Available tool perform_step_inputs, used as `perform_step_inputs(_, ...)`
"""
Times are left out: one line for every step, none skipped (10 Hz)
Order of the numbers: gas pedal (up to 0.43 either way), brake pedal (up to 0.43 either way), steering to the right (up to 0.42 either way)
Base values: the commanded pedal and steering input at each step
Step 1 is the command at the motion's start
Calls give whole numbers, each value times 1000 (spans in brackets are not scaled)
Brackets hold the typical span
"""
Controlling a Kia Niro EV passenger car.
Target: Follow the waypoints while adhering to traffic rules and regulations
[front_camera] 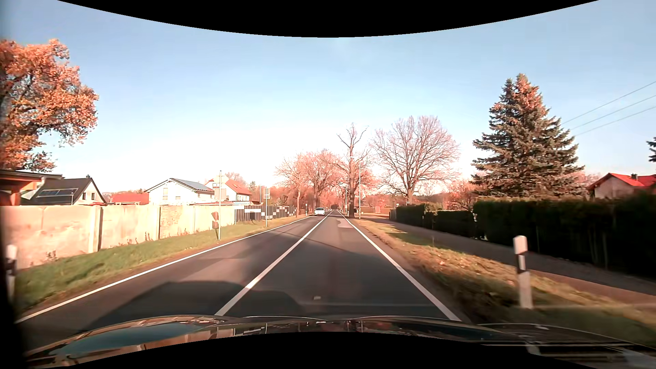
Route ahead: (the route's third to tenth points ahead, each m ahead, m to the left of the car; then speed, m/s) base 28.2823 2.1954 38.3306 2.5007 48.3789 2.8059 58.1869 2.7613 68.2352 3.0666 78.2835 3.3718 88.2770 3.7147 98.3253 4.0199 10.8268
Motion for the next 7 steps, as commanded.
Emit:
perform_step_inputs(197,0,-21)
perform_step_inputs(209,0,-17)
perform_step_inputs(209,0,-12)
perform_step_inputs(220,0,-7)
perform_step_inputs(220,0,-4)
perform_step_inputs(220,0,-4)
perform_step_inputs(220,0,-6)
